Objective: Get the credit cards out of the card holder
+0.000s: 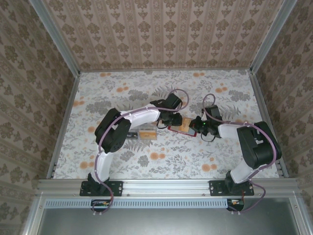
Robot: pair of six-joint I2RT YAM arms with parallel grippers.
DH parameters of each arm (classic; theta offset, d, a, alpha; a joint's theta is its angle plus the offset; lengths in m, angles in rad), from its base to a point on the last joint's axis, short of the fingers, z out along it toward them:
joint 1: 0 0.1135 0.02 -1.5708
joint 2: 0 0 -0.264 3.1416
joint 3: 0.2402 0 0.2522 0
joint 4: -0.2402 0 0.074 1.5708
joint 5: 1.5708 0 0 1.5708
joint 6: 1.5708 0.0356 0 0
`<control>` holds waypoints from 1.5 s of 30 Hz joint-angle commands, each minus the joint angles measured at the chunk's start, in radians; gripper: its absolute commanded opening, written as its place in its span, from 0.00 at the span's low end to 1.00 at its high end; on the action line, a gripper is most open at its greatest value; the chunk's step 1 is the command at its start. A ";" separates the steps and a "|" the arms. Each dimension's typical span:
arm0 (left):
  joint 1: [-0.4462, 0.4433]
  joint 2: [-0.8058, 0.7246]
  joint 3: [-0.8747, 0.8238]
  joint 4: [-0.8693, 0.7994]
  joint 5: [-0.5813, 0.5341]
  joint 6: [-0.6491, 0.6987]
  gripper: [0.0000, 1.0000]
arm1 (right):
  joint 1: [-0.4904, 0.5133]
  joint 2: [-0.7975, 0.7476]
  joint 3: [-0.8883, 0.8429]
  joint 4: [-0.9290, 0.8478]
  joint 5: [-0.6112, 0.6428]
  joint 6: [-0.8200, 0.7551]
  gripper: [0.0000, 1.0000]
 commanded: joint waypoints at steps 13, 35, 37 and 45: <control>-0.006 0.087 0.035 -0.003 0.056 0.000 0.17 | -0.003 0.002 -0.005 0.014 -0.030 -0.022 0.09; -0.001 0.087 0.019 -0.013 0.054 -0.005 0.13 | -0.024 0.001 -0.036 0.058 -0.057 -0.008 0.00; 0.003 0.085 0.016 -0.012 0.054 -0.005 0.13 | -0.042 -0.025 -0.054 0.047 -0.058 -0.011 0.00; 0.014 0.069 0.006 -0.001 0.062 -0.007 0.13 | -0.123 -0.203 -0.143 -0.038 -0.047 -0.039 0.00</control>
